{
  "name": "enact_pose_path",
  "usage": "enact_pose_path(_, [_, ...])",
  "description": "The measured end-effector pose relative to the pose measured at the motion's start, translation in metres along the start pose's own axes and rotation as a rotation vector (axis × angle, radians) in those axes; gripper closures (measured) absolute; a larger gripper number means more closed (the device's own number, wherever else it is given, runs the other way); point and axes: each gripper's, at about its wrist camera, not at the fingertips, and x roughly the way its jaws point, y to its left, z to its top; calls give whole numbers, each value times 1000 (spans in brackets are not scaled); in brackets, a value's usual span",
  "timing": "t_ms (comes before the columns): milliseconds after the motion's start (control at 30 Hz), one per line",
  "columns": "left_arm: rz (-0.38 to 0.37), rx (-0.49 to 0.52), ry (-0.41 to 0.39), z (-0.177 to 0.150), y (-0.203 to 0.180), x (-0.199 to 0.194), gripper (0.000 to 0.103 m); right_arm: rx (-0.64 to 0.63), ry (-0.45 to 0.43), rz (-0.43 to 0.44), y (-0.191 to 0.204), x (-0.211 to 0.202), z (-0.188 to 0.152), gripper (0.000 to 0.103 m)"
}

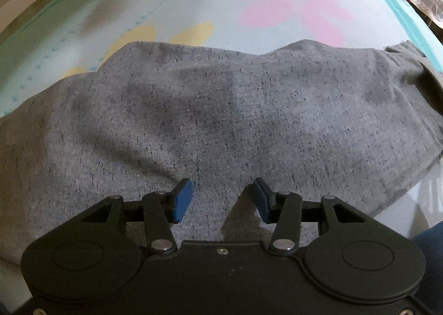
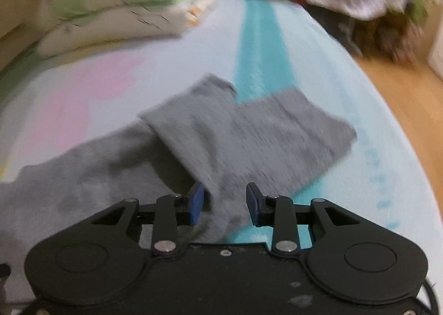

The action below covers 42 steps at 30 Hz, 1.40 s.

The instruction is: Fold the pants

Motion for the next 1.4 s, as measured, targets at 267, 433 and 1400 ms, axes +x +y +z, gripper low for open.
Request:
enact_pose_path(267, [-127,-145,57,11,24,-4,48,-205,-52,-36,58,38,44,67])
enact_pose_path(433, [-154,-195,23,22,30,-20,50,-289,-29,-48,97,73,59,68])
enact_pose_path(1400, [-116,-122,-23,43,8,-43,50,107,-33,-148,-101,33,80,99])
